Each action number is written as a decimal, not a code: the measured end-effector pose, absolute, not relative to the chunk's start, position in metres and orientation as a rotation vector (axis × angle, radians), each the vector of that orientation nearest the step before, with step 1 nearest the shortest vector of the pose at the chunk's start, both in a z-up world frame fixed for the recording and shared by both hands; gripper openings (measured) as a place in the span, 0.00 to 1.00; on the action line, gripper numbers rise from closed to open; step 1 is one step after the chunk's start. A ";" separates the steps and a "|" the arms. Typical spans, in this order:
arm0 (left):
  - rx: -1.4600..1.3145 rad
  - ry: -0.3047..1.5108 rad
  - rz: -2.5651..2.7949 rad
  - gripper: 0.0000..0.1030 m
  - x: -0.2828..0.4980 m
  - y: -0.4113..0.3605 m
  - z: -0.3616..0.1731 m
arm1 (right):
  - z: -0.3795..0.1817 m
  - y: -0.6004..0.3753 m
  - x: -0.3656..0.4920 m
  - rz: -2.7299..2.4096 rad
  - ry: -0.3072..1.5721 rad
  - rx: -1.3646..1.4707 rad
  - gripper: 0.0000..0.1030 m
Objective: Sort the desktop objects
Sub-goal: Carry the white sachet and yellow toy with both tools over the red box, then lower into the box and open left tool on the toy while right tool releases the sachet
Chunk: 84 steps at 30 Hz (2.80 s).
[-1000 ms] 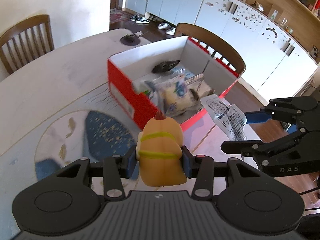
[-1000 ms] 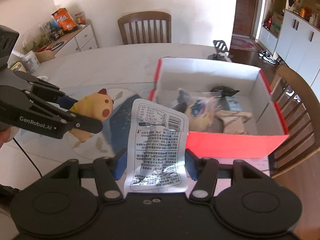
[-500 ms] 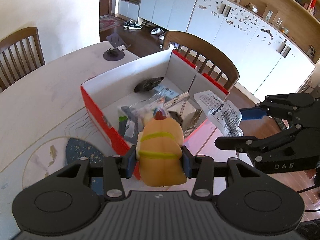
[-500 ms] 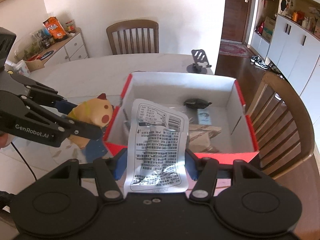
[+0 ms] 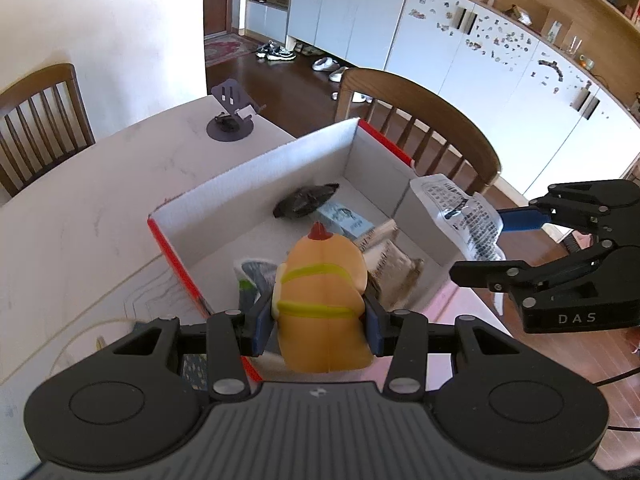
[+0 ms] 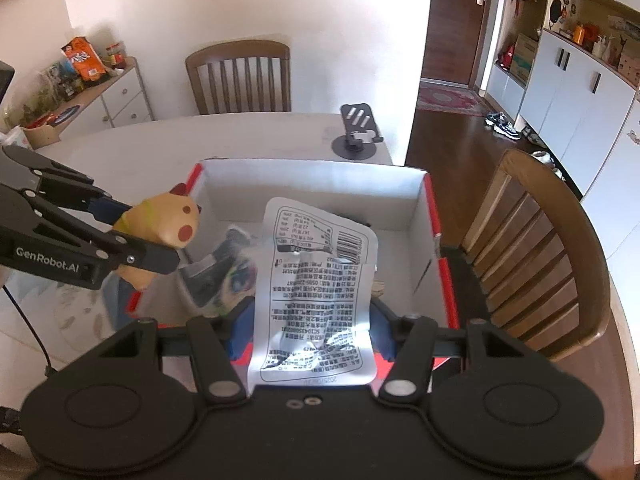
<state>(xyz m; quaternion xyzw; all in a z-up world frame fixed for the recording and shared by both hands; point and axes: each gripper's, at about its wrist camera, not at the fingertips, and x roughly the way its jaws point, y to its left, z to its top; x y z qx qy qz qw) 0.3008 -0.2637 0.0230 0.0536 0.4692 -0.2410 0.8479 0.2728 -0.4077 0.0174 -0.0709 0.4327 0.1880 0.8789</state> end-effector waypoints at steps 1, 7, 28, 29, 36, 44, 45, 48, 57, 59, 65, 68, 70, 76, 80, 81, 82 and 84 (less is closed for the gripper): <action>0.112 0.990 -0.511 0.43 0.306 -0.265 0.022 | 0.016 -0.409 0.277 0.389 0.904 -0.148 0.56; 0.114 1.004 -0.508 0.43 0.339 -0.273 0.012 | 0.004 -0.414 0.298 0.381 0.917 -0.168 0.56; 0.207 1.061 -0.509 0.43 0.404 -0.306 -0.037 | -0.043 -0.408 0.343 0.378 0.994 -0.197 0.56; 0.209 1.063 -0.508 0.43 0.404 -0.307 -0.038 | -0.046 -0.408 0.344 0.382 0.999 -0.195 0.56; 0.212 1.091 -0.518 0.43 0.412 -0.310 -0.047 | -0.055 -0.404 0.346 0.397 1.024 -0.204 0.56; 0.230 1.148 -0.534 0.44 0.418 -0.316 -0.059 | -0.064 -0.400 0.350 0.395 1.052 -0.217 0.57; 0.229 1.151 -0.536 0.44 0.418 -0.316 -0.060 | -0.064 -0.400 0.351 0.396 1.053 -0.216 0.57; 0.228 1.152 -0.529 0.45 0.418 -0.315 -0.062 | -0.065 -0.399 0.351 0.397 1.051 -0.214 0.57; 0.204 1.145 -0.519 0.59 0.415 -0.307 -0.058 | -0.065 -0.399 0.352 0.396 1.051 -0.219 0.61; 0.194 1.141 -0.508 0.61 0.414 -0.304 -0.056 | -0.063 -0.400 0.351 0.396 1.046 -0.217 0.62; 0.173 1.121 -0.502 0.61 0.407 -0.298 -0.047 | -0.056 -0.402 0.349 0.392 1.033 -0.219 0.65; 0.173 1.112 -0.505 0.62 0.402 -0.298 -0.042 | -0.051 -0.403 0.346 0.389 1.021 -0.221 0.65; 0.170 1.105 -0.506 0.62 0.399 -0.297 -0.038 | -0.046 -0.404 0.344 0.386 1.013 -0.224 0.65; 0.160 1.078 -0.504 0.69 0.387 -0.293 -0.024 | -0.034 -0.406 0.334 0.392 0.991 -0.230 0.66; 0.156 1.066 -0.505 0.69 0.377 -0.291 -0.016 | -0.024 -0.405 0.326 0.404 0.974 -0.235 0.66; 0.154 1.061 -0.504 0.69 0.374 -0.290 -0.013 | -0.022 -0.405 0.325 0.407 0.970 -0.236 0.66; 0.152 1.058 -0.502 0.69 0.372 -0.289 -0.011 | -0.020 -0.405 0.323 0.410 0.966 -0.236 0.66; 0.145 1.050 -0.503 0.70 0.367 -0.288 -0.007 | -0.015 -0.406 0.319 0.414 0.957 -0.233 0.66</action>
